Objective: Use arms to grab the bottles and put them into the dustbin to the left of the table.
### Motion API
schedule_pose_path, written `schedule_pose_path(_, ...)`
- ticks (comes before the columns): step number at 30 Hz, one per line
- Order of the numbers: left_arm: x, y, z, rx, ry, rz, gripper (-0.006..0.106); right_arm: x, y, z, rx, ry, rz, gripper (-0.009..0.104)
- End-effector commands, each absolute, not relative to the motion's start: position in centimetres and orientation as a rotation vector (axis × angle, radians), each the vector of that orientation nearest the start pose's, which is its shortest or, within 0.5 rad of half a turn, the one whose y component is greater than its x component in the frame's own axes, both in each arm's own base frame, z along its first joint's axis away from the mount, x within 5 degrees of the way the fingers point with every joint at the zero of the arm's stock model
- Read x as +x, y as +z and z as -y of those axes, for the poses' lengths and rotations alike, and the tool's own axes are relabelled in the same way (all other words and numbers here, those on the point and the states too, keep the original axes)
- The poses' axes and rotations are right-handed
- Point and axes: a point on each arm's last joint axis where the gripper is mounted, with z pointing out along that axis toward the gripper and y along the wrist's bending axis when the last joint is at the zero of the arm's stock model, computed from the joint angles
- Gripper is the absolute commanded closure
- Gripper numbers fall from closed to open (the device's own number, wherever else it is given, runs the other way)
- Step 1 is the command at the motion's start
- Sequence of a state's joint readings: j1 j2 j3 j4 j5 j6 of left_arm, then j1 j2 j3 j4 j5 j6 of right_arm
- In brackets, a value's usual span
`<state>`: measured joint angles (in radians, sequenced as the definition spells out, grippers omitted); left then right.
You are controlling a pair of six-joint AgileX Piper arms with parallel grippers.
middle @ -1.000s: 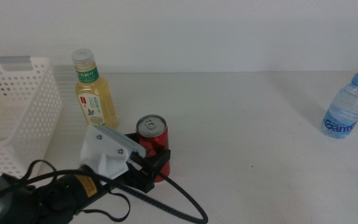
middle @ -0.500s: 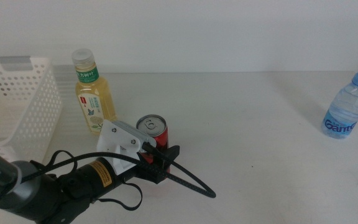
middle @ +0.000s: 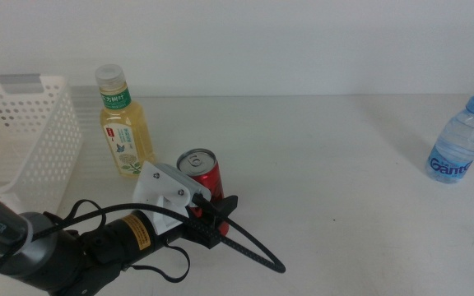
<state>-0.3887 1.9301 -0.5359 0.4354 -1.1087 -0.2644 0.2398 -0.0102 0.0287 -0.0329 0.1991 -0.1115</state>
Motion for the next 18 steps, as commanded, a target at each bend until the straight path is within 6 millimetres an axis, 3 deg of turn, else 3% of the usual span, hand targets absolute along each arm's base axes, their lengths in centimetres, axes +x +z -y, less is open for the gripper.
schedule_pose_path(1,26.9,13.8,15.1,0.559,-0.712,-1.626,0.105,5.3,19.7,-1.2,-0.316,0.045,-1.56,0.019)
schedule_pose_path(9,25.7,15.3,14.4,0.494,-0.747,-1.617,0.105,5.3,19.7,-1.2,-0.316,0.045,-1.56,0.019)
schedule_pose_path(18,24.2,19.8,13.2,0.488,-0.651,-1.6,0.105,5.3,19.7,-1.2,-0.316,0.045,-1.56,0.019)
